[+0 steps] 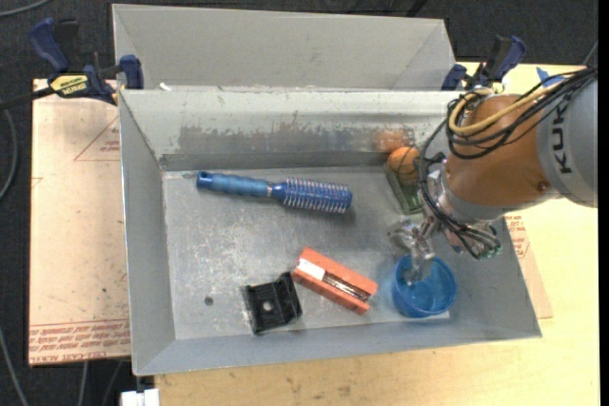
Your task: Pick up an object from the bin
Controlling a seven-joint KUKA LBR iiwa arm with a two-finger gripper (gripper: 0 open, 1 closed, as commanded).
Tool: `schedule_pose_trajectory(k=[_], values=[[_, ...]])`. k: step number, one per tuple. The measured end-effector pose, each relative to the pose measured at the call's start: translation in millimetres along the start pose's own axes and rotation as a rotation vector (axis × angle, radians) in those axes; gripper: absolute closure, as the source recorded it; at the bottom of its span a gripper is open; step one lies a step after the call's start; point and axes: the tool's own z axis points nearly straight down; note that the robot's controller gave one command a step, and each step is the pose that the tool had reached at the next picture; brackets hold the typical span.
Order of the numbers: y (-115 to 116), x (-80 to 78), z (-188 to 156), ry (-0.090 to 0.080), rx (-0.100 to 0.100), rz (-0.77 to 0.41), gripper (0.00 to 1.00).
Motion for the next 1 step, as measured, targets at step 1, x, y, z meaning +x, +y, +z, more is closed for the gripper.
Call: schedule_pose_trajectory(k=[1], values=[[2.3,-8.2,-80.1,-0.004,-0.002,-0.008,1.00]])
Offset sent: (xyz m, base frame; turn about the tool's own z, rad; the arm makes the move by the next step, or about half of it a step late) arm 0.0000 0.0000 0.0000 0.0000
